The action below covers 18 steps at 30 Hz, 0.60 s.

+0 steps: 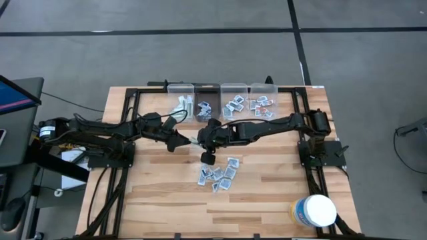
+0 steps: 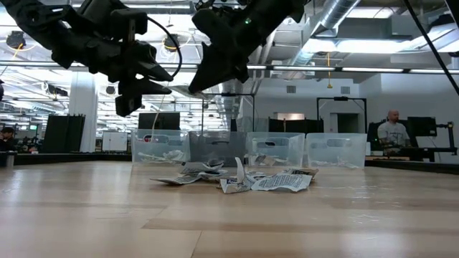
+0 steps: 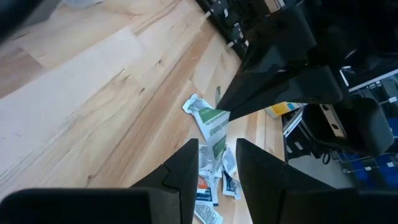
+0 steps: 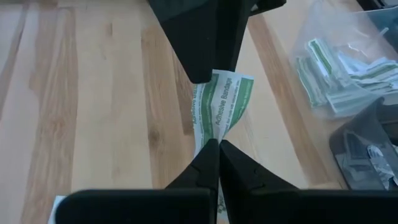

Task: Pick & Place First Aid Supplies
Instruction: Put the bandage into the left transparent bin

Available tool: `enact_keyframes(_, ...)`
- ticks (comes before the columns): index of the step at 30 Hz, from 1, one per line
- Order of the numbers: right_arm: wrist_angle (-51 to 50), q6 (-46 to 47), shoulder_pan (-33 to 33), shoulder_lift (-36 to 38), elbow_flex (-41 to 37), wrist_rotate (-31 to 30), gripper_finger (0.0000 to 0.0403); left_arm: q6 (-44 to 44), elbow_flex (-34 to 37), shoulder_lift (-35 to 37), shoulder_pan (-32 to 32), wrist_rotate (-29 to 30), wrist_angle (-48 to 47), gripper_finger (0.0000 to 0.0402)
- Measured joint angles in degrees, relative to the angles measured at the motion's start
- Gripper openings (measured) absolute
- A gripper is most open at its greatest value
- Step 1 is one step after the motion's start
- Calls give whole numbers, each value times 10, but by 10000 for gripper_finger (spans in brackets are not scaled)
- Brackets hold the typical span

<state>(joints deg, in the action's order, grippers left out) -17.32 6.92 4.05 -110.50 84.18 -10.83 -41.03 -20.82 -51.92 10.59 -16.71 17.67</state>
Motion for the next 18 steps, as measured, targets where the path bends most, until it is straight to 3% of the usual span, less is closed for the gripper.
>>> enact_keyframes(18, 32, -6, 0, 0, 1, 2, 0, 18, 0, 0, 0, 0, 38, 106)
